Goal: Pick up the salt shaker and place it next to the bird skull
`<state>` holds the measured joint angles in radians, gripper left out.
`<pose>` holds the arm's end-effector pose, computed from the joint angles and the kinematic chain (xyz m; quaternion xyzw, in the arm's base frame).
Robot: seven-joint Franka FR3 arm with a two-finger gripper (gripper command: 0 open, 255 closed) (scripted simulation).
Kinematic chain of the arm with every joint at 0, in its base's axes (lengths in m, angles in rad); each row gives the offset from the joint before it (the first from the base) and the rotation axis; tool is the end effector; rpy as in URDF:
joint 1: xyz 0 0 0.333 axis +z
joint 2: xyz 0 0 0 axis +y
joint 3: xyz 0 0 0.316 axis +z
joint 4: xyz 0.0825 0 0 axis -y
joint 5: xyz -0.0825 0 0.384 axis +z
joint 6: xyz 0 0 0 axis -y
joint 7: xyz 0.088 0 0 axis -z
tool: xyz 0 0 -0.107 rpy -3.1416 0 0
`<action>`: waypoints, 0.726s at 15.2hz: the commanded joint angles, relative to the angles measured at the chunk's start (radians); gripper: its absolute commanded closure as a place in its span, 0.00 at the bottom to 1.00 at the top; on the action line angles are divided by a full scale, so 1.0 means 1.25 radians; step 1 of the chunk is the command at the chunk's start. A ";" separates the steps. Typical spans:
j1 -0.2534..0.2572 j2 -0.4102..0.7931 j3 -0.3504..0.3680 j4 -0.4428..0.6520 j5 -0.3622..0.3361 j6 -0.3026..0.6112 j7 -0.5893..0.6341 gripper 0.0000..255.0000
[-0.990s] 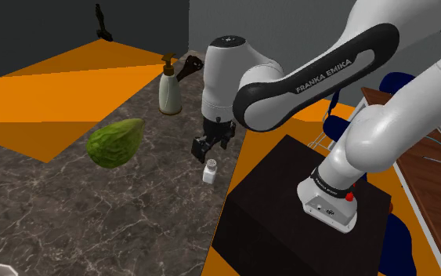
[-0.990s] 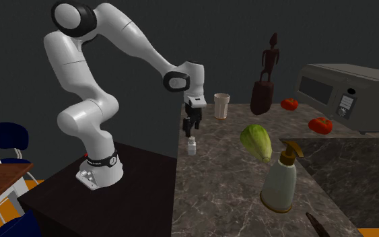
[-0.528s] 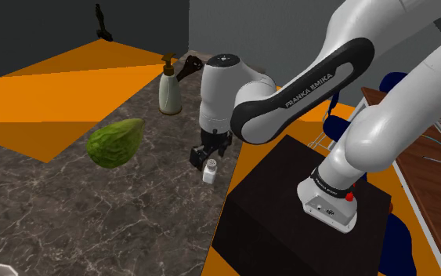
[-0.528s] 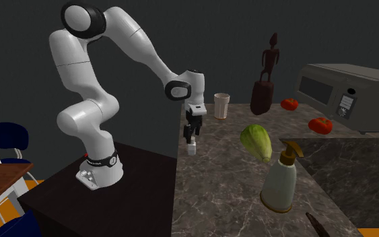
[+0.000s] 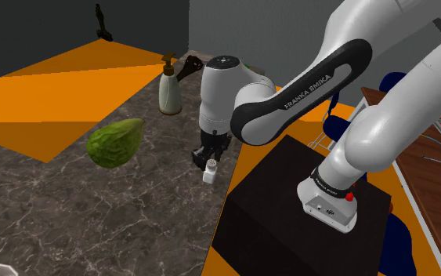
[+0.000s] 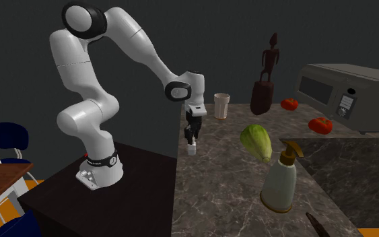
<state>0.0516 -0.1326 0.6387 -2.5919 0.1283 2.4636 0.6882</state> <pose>0.3377 0.2722 0.2934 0.9986 -0.0518 -0.0070 0.0054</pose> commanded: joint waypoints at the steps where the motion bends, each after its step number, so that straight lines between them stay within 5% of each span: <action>1: 0.000 0.000 0.000 0.000 0.000 0.000 0.000 1.00; 11: 0.005 -0.023 -0.005 0.006 0.016 -0.026 -0.012 1.00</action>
<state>0.0546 -0.1481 0.6353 -2.5862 0.1388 2.4445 0.6800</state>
